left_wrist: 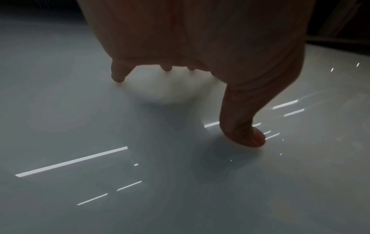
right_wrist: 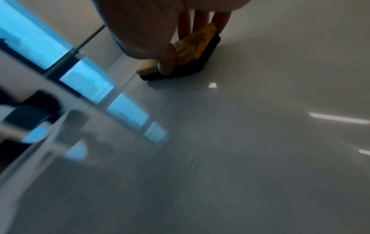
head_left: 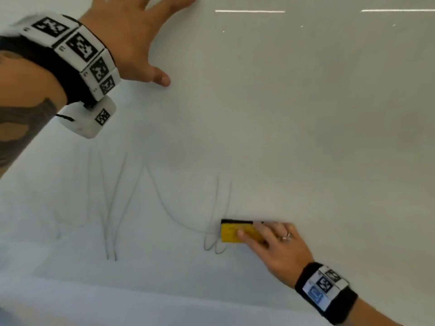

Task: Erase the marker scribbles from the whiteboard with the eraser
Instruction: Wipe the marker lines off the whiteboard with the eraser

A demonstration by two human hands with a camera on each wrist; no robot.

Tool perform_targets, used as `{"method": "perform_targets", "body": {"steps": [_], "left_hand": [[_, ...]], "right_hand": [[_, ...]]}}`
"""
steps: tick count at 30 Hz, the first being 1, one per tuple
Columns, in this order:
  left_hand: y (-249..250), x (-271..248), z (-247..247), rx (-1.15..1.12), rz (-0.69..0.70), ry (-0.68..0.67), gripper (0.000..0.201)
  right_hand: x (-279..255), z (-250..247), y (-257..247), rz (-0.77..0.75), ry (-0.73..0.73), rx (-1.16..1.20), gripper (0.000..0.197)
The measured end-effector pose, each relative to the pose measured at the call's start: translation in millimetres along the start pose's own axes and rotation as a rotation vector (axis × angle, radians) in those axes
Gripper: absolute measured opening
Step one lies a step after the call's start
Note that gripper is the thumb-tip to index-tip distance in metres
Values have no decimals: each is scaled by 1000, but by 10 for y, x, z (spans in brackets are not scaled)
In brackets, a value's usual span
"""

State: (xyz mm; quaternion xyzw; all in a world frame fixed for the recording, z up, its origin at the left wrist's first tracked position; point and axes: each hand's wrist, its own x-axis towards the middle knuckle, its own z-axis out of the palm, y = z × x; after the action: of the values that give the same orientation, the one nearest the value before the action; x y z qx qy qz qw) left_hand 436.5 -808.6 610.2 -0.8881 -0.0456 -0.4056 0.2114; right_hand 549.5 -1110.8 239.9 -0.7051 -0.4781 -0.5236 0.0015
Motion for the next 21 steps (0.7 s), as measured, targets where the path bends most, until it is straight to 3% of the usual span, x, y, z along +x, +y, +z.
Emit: {"method": "perform_targets", "body": {"steps": [2, 3, 5, 6, 7, 9, 12, 14, 16, 17, 19, 21], "left_hand": [[2, 10, 19, -52, -51, -74, 115], [20, 23, 10, -106, -147, -159, 109], [118, 23, -9, -112, -472, -482, 100], [148, 9, -10, -135, -578, -577, 98], [151, -2, 10, -160, -594, -625, 96], [142, -17, 39, -147, -535, -626, 93], [86, -21, 72, -178, -512, -464, 84], [37, -32, 46, -146, -310, -362, 87], [-12, -11, 57, -113, -127, -243, 97], [-4, -8, 46, -93, -130, -264, 98], [53, 28, 26, -131, -334, -484, 93], [159, 22, -16, -226, -510, -598, 89]], "right_hand": [[597, -229, 342, 167, 200, -68, 48], [888, -348, 522, 263, 281, -94, 47], [1344, -520, 757, 393, 390, -75, 44], [1446, -517, 755, 419, 425, -65, 43], [1437, -457, 666, 416, 424, -82, 44], [1081, -178, 269, 301, 304, -87, 49], [12, 282, -463, -30, -92, -39, 42], [-439, 377, -723, -109, -226, -40, 38], [-323, 348, -678, -110, -194, 7, 39], [-69, 284, -573, -89, -112, 10, 40], [644, 73, -284, 31, 109, -39, 45], [1298, -161, 37, 215, 286, -85, 52]]}}
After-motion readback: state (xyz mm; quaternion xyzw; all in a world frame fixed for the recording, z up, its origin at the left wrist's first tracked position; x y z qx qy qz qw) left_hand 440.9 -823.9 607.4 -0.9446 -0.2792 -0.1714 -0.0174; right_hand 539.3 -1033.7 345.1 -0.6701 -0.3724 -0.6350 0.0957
